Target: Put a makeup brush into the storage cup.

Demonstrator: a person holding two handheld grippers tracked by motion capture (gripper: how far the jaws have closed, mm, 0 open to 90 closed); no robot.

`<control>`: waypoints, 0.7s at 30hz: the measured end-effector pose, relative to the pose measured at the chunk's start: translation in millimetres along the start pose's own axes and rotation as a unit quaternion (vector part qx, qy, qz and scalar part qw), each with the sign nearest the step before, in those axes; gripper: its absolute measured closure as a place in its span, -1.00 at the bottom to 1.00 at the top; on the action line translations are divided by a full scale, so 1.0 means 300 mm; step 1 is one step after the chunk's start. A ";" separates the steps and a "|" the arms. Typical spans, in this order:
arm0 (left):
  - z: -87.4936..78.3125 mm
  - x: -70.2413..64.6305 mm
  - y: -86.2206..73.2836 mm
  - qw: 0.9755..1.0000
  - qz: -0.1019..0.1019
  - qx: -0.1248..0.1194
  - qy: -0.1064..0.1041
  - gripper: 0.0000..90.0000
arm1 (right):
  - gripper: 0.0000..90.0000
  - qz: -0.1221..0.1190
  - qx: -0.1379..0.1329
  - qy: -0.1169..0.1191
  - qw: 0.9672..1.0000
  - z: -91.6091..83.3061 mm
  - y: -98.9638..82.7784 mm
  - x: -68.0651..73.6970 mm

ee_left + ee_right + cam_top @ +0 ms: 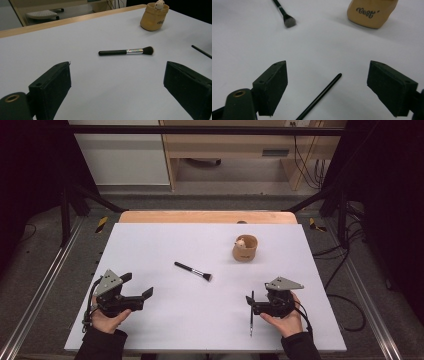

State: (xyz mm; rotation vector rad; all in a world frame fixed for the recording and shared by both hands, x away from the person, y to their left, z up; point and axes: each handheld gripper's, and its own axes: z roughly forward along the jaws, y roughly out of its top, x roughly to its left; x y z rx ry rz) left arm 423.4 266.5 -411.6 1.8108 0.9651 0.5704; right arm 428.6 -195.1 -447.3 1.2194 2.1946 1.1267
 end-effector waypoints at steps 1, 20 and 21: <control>0.000 -0.001 0.000 1.000 0.000 0.000 0.000 -0.85 | -0.57 -0.006 0.004 -0.004 1.000 0.006 -0.003 0.000; 0.003 -0.005 0.000 1.000 0.002 0.002 -0.002 -0.84 | -0.19 -0.022 0.074 0.000 0.997 0.070 -0.044 0.021; 0.004 -0.005 0.000 1.000 0.002 0.004 -0.002 -0.84 | -0.11 -0.030 0.079 0.003 0.996 0.076 -0.047 0.022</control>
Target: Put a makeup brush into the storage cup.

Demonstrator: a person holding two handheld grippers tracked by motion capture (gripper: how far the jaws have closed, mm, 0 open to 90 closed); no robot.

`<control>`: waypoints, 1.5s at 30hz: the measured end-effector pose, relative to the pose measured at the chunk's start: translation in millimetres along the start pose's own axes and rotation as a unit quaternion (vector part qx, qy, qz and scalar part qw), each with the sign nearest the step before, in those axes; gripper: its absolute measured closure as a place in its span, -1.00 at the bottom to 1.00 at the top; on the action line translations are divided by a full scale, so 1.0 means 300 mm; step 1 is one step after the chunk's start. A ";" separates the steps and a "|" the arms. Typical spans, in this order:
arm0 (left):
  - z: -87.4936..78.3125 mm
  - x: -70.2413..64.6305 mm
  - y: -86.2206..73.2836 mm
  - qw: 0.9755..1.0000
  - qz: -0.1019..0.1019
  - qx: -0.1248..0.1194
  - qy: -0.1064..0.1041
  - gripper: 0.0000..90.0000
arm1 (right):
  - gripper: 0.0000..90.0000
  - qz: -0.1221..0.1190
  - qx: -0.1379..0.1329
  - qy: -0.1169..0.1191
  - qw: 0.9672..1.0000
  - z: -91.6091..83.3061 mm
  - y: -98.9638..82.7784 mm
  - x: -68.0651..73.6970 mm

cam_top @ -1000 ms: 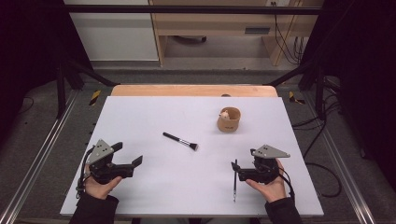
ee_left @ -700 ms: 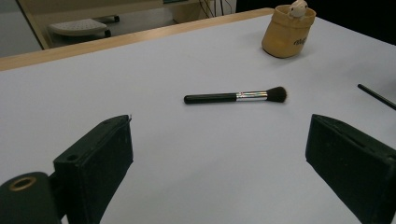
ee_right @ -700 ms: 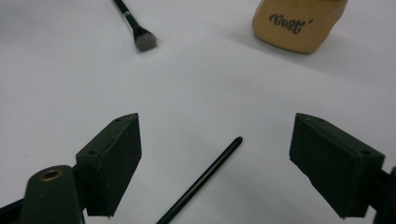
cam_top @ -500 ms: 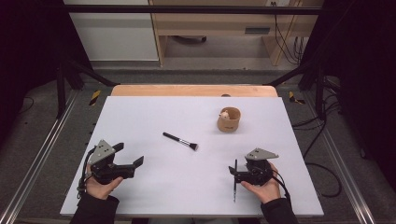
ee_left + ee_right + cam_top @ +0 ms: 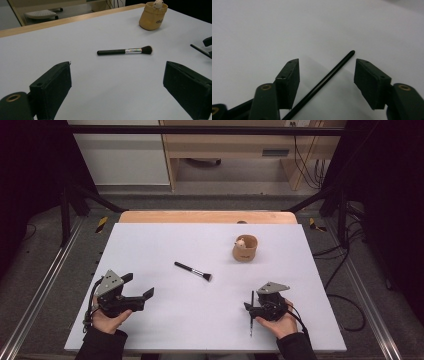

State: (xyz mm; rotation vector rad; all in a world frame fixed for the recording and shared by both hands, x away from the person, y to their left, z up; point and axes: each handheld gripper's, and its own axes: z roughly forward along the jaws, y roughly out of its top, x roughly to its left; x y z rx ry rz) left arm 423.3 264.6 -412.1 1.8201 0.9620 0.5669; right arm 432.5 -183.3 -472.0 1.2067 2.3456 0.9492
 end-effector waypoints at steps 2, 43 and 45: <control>0.001 -0.001 0.000 1.000 0.000 0.000 -0.001 -0.83 | -0.02 -0.003 0.007 0.004 1.000 0.002 0.000 0.004; 0.013 -0.012 -0.003 1.000 0.010 0.009 -0.006 -0.81 | 0.85 0.005 0.041 -0.025 0.999 -0.009 0.002 -0.013; 0.014 -0.012 -0.004 1.000 0.010 0.010 -0.006 -0.81 | 0.87 0.009 0.043 -0.029 0.999 -0.010 0.002 -0.021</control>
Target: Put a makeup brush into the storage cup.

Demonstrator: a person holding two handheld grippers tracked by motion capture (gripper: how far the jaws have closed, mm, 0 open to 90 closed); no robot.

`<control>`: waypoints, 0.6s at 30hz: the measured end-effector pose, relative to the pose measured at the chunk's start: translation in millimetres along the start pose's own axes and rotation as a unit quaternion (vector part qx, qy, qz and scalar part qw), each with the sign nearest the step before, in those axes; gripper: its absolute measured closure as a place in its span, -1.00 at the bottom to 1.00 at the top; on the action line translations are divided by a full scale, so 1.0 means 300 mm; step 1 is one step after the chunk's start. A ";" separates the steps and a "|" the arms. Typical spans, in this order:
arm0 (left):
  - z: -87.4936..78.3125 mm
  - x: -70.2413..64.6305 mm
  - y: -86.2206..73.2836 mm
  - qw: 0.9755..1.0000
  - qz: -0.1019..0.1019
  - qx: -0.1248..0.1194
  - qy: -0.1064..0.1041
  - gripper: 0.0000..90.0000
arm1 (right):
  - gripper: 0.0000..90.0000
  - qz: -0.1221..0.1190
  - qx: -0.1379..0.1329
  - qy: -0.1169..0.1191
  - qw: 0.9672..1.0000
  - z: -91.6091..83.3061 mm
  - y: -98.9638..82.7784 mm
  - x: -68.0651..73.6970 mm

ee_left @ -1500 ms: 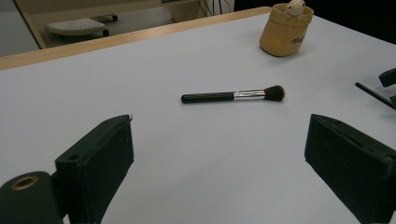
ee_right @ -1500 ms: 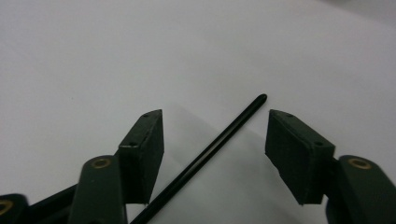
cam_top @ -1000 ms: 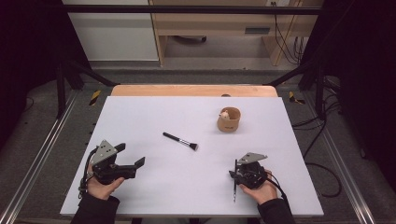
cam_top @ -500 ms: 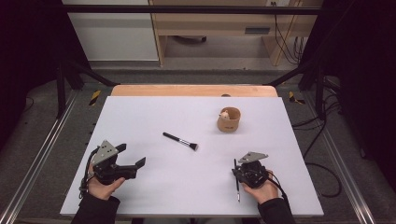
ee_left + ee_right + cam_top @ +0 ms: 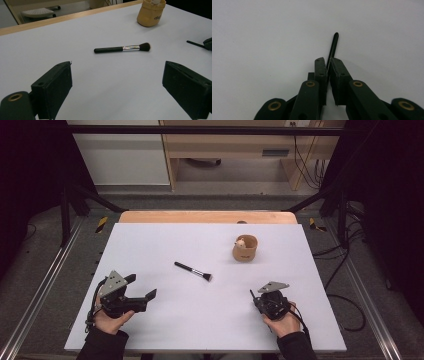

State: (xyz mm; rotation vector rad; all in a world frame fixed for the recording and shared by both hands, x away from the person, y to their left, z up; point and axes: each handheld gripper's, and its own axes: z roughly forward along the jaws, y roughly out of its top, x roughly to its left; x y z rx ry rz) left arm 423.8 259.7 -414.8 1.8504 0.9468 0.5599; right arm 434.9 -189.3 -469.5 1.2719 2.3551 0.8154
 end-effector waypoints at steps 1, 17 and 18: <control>0.000 0.000 0.000 1.000 0.000 0.001 0.000 -0.81 | 0.88 -0.005 -0.001 -0.003 1.000 0.001 -0.001 -0.004; 0.004 -0.004 -0.001 1.000 0.000 0.000 -0.001 -0.81 | 0.89 0.025 0.002 0.001 1.000 0.002 0.003 -0.014; 0.004 -0.004 -0.001 1.000 0.000 0.000 -0.001 -0.81 | 0.89 0.025 0.002 0.001 1.000 0.002 0.003 -0.014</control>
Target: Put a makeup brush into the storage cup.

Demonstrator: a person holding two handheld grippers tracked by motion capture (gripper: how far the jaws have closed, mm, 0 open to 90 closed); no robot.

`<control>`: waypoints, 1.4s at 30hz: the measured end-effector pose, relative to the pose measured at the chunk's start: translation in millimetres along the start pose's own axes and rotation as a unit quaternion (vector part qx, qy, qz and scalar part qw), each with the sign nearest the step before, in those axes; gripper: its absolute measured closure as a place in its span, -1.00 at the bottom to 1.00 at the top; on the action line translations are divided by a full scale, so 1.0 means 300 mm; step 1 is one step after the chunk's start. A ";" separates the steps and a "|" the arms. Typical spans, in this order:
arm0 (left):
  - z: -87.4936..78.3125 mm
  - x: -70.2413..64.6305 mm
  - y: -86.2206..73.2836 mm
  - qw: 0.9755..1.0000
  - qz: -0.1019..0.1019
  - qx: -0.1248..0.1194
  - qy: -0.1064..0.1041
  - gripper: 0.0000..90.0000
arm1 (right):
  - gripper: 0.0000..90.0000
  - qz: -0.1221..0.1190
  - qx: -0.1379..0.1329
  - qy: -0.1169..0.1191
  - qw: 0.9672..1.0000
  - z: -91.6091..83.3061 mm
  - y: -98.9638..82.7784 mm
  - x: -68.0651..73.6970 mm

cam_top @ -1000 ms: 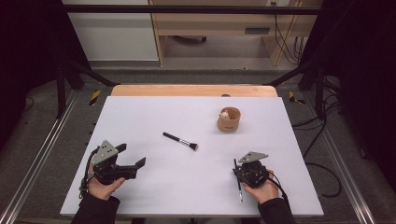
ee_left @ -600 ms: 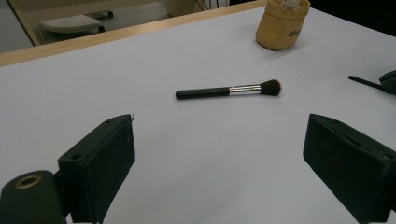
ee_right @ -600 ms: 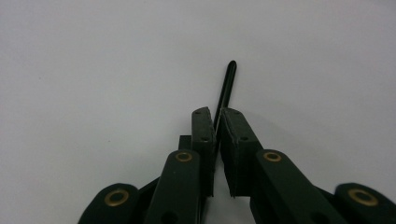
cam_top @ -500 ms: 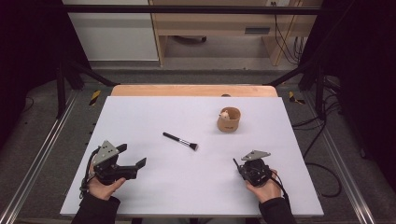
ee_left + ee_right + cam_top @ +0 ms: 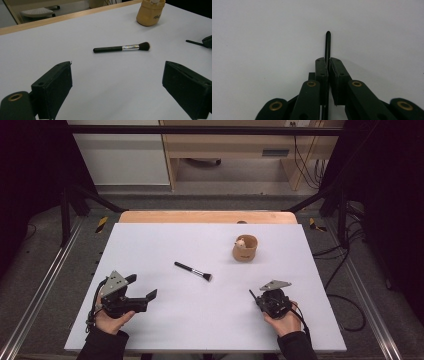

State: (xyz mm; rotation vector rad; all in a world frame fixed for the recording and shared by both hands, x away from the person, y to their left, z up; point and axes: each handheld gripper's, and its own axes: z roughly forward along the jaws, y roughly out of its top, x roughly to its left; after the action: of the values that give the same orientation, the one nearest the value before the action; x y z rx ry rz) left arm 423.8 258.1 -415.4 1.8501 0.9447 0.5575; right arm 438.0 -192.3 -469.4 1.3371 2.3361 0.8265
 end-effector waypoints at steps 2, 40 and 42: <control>-0.001 0.001 0.000 1.000 0.002 0.002 0.000 -0.81 | 0.89 -0.014 -0.004 0.005 1.000 0.002 -0.001 -0.006; 0.001 -0.003 0.002 1.000 0.004 0.006 -0.006 -0.81 | 0.42 -0.058 0.107 0.031 0.992 -0.049 0.067 -0.008; 0.002 -0.003 0.001 1.000 0.004 0.006 -0.006 -0.81 | 0.46 -0.061 0.113 0.032 0.991 -0.043 0.063 -0.010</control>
State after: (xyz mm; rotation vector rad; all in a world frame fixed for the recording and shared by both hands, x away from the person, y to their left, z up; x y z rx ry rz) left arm 423.9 256.9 -415.3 1.8675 0.9346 0.5460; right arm 445.3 -191.5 -447.4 1.2539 2.5960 0.5892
